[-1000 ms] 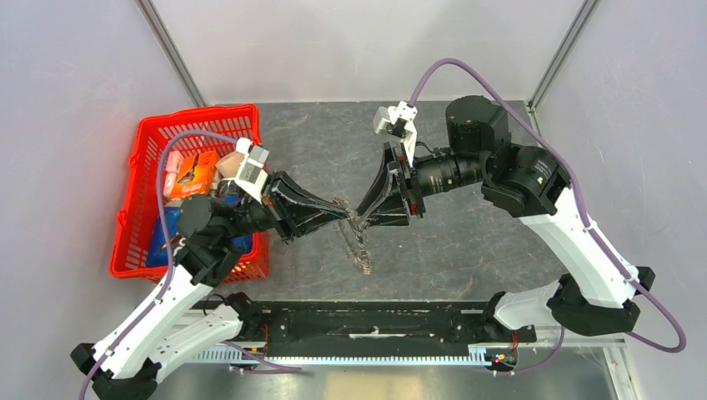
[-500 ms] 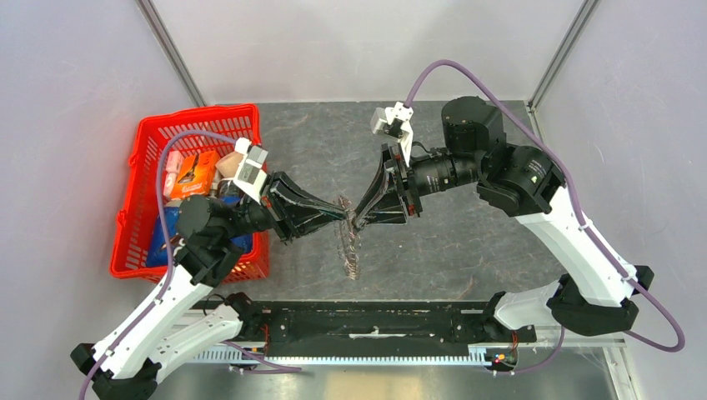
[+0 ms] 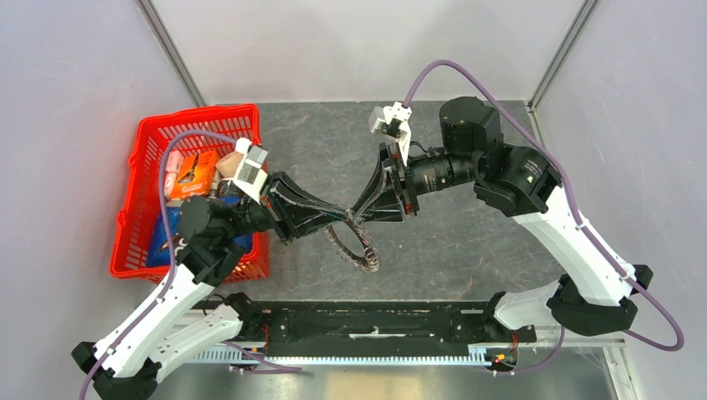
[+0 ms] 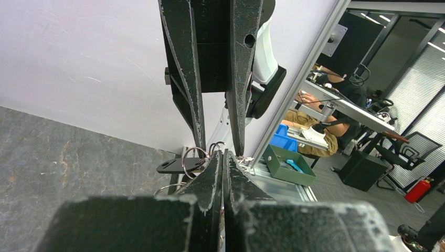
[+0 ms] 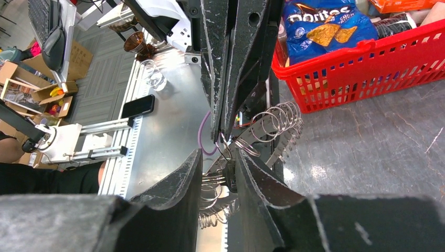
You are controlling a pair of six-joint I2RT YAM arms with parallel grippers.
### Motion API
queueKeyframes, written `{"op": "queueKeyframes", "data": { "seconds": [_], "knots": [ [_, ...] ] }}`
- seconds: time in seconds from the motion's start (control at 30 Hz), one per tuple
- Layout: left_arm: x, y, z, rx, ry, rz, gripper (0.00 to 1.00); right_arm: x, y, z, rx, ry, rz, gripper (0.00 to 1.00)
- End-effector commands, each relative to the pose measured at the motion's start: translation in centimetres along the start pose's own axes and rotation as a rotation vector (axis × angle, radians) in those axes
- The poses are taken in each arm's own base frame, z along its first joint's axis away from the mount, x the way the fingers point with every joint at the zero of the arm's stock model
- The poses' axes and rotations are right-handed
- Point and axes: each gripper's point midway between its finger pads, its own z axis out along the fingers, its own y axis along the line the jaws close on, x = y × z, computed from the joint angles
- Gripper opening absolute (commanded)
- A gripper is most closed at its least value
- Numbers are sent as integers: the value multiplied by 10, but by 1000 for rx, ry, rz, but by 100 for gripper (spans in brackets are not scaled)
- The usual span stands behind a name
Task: Put the keys on the keyring
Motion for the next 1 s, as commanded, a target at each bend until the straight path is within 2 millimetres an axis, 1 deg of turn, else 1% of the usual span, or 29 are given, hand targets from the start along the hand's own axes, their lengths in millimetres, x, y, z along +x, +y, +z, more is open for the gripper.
{"op": "queueKeyframes", "data": {
  "seconds": [0.0,0.1,0.2,0.33,0.4,0.57,0.73,0.87,0.9,0.97],
  "knots": [
    [-12,-11,1,43,-40,17,2,-12,3,-1,-4,-39,-59,36],
    [-12,-11,1,42,-42,19,2,-13,6,-3,-15,-43,-68,37],
    [-12,-11,1,40,-46,19,2,-9,6,-2,-23,-33,-62,36],
    [-14,-11,1,36,-52,20,2,-3,4,0,-26,-22,-55,30],
    [-14,-11,1,36,-53,19,2,-3,4,1,-26,-25,-53,23],
    [-14,-10,2,34,-54,16,2,-5,2,-1,-11,-32,-61,0],
    [-13,-8,3,34,-47,8,2,-9,3,-6,18,-54,-84,0],
    [-7,-4,4,22,-14,-5,2,-8,6,-11,27,-31,-82,0],
    [-5,-2,4,18,-1,-8,3,-7,6,-12,28,-23,-77,0],
    [-2,-2,4,15,19,-13,10,-3,5,-11,31,5,-54,0]
  ]
}}
